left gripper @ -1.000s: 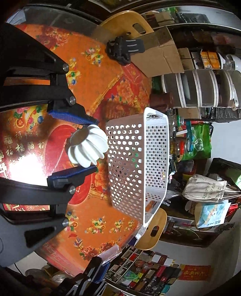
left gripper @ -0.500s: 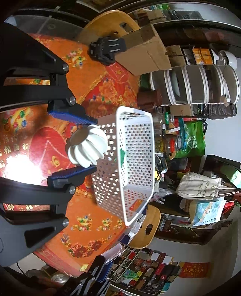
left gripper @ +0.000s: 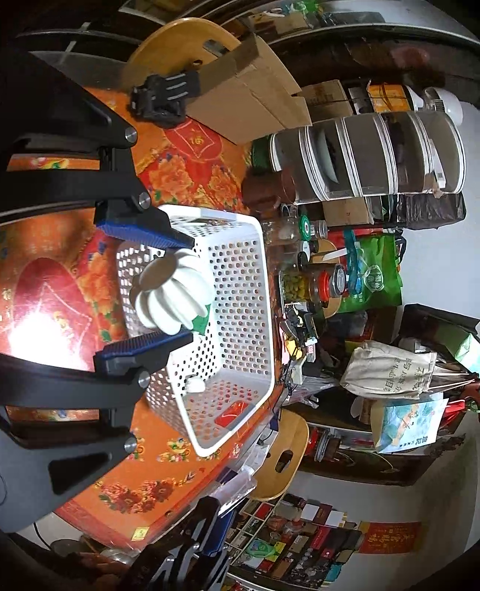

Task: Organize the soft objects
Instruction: 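Carry the ribbed cup and clear bottle with both tools into the basket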

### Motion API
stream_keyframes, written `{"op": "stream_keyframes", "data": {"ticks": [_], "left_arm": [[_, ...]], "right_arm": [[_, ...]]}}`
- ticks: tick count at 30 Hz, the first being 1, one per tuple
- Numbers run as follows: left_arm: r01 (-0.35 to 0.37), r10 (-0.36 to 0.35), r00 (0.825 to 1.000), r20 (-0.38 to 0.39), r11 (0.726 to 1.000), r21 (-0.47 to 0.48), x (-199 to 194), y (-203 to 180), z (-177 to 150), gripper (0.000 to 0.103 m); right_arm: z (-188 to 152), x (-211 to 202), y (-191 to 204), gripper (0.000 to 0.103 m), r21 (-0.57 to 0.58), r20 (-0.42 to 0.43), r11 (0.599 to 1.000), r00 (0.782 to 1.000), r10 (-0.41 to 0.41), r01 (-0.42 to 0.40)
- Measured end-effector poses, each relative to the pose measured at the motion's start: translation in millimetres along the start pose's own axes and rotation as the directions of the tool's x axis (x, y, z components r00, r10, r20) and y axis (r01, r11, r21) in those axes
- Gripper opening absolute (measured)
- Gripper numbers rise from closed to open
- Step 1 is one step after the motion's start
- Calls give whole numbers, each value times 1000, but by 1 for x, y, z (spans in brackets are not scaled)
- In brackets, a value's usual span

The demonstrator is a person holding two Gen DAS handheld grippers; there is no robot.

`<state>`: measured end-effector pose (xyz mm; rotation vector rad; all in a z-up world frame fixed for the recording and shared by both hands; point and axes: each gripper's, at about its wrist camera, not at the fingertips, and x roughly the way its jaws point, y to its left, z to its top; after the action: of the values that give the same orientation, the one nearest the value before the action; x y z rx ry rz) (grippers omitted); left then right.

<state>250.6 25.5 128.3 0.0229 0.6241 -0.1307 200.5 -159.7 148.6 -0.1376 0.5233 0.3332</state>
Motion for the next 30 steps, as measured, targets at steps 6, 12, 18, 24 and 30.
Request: {"op": "stream_keyframes", "data": {"ticks": [6,12,18,24,30], "left_arm": [[-11,11,999,-46,1000,2,34,-4,28,41],[-26,24,994,-108,1000,-12,80,-3,50,41],[-67,67,976,-209,998,5,140,-3,57,41],[-115,115,933,-341,993,20,201,2,47,41],[-151,154,910,-385,988,38,227,11,33,41]], "right_arm": [[26,35,-7,25,5,-59,1000,998,0,0],[41,78,-16,25,23,-140,1000,990,-3,6],[43,132,-28,25,63,-244,998,970,-10,26],[34,184,-35,25,64,-358,996,933,-38,65],[24,212,-35,25,40,-423,995,904,-62,87]]}}
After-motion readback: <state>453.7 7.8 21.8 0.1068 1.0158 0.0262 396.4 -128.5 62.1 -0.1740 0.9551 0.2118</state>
